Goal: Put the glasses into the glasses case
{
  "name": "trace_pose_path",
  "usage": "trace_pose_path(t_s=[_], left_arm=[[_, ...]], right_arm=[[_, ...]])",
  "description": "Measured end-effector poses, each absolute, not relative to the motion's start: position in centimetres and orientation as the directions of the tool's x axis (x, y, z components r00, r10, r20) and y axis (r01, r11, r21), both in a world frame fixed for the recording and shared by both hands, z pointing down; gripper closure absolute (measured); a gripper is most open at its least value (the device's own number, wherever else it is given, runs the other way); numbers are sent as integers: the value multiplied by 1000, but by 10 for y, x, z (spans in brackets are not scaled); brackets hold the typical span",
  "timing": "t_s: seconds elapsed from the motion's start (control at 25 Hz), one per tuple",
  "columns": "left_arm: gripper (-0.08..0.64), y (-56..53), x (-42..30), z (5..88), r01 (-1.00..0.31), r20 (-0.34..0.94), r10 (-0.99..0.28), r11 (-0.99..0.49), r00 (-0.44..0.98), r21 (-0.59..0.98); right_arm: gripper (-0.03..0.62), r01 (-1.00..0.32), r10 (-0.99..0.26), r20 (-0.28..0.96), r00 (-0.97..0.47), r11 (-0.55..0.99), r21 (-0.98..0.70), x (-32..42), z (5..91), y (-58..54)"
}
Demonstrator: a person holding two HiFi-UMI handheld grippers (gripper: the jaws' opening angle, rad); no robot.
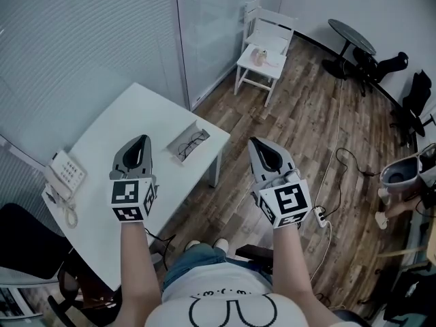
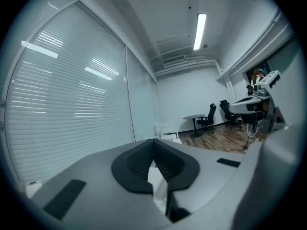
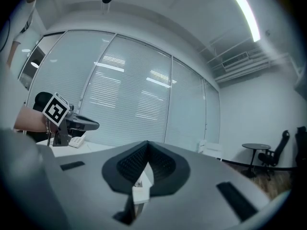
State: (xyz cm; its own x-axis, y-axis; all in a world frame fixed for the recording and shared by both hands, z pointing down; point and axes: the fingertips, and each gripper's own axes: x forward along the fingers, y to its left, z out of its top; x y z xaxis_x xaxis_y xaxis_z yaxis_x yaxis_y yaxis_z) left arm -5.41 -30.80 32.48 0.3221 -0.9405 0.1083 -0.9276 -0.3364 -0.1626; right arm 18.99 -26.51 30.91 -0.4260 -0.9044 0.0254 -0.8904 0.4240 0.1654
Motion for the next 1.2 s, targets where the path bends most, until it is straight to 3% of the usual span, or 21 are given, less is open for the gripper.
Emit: trace_pose_path(t_s=[0.6,1.2], left_arm=[[545,-295,-91,253,-919,-48,-930,-352,365,-175],[545,-293,-101,249,-912,-87,-916,-373,391,-172]], right_arm=[[583,-915,-929,-76,-362,339,219,156,253,-246],[583,-923,-946,-76,-315,287,256,146,249,-241]])
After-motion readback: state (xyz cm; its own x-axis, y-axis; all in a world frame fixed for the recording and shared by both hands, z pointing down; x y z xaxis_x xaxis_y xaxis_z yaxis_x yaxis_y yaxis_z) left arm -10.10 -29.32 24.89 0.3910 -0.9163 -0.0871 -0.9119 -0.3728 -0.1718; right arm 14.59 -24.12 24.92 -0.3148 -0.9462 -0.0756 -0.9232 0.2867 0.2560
